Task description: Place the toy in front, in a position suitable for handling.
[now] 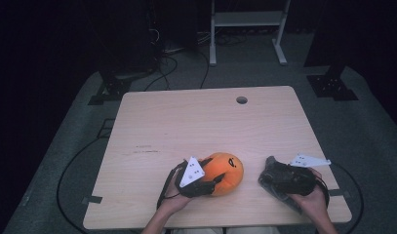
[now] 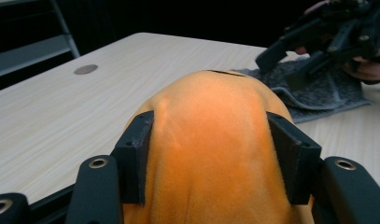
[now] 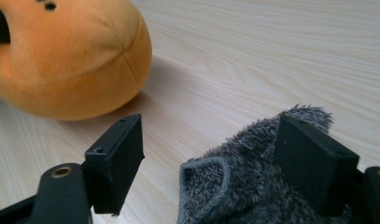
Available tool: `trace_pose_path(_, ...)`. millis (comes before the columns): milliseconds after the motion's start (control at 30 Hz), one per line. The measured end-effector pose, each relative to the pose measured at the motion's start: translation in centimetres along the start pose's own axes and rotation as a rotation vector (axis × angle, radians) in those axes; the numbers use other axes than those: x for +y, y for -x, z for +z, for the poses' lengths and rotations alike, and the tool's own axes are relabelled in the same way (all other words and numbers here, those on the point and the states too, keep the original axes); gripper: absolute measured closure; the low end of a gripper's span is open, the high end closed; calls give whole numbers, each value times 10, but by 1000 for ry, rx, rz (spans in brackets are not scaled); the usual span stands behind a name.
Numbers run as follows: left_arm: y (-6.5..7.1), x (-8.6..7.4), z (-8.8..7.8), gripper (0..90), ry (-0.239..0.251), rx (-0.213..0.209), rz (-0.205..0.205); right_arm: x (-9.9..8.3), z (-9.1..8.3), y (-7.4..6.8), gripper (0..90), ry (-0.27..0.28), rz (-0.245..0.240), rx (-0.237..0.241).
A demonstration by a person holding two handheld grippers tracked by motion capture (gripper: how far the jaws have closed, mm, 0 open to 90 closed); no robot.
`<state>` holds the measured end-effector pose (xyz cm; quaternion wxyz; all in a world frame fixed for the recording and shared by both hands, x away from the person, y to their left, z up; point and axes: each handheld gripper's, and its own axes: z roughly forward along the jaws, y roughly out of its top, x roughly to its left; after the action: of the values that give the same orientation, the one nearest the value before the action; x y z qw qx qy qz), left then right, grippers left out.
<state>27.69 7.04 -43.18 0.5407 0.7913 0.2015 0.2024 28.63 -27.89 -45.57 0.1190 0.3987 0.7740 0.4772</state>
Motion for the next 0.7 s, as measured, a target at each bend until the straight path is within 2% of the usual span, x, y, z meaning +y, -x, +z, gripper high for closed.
trace_pose_path(67,1,-1,2,398,-4,-30,5,0,0,0,226,2,3,-2)
trace_pose_path(133,3,-2,5,395,-19,-43,14,0,0,1,226,1,2,-3)
trace_pose_path(200,5,-6,9,359,-59,-71,31,0,1,1,226,-4,5,-3)
trace_pose_path(233,4,-7,9,313,-53,-67,27,0,1,1,226,-5,7,-6)
trace_pose_path(300,0,-7,7,202,-42,-73,-17,0,1,1,226,-4,11,-9)
trace_pose_path(433,-7,-5,-3,149,19,-67,-61,0,-2,3,227,1,13,-20)
trace_pose_path(567,-10,-3,-14,132,48,-47,-61,0,-7,8,226,15,32,-34)
trace_pose_path(700,-12,-6,-16,130,30,-30,-49,0,-12,11,227,37,47,-50)
